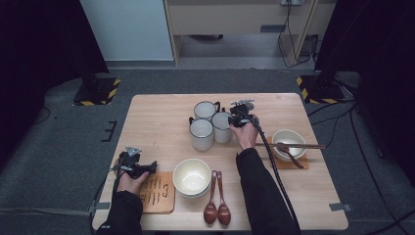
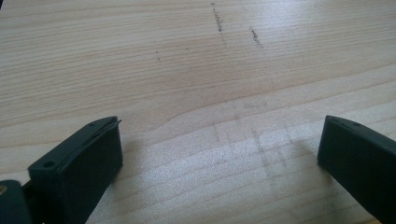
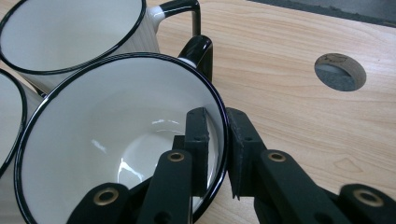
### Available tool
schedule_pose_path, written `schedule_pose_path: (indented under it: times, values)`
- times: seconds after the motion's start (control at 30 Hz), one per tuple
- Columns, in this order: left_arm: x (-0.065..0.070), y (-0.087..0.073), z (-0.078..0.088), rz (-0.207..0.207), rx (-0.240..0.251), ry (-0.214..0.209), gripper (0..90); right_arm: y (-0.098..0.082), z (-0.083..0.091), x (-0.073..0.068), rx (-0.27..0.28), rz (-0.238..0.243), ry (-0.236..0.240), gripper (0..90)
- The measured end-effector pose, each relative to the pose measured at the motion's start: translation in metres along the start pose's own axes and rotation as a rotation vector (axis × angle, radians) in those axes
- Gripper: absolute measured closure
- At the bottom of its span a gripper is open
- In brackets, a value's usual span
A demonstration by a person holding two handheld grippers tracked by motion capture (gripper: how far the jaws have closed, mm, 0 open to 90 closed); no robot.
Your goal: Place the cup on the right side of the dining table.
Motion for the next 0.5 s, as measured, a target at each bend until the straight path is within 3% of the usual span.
schedule_pose_path:
  times: [0.2,0.4,0.5]
  values:
    - [0.0,0.0,0.0,0.0,0.0,0.0,0.0,0.001,0.002,0.002,-0.023,0.011,-0.004,81.1]
    - [0.0,0.0,0.0,0.0,0.0,0.0,0.0,-0.002,0.012,0.012,-0.05,-0.054,0.006,82.3]
    - [0.0,0.0,0.0,0.0,0.0,0.0,0.0,-0.004,0.016,0.015,-0.062,-0.063,0.01,82.4]
Point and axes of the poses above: each handheld gripper's, and its own axes: z roughly backward along the jaws, y roughly out of its top, x roughly to its right, the point moved 7 cm from there along -z, roughly forward along the jaws, and after that the axes turned 6 degrees about x, right-handed, at the moved point
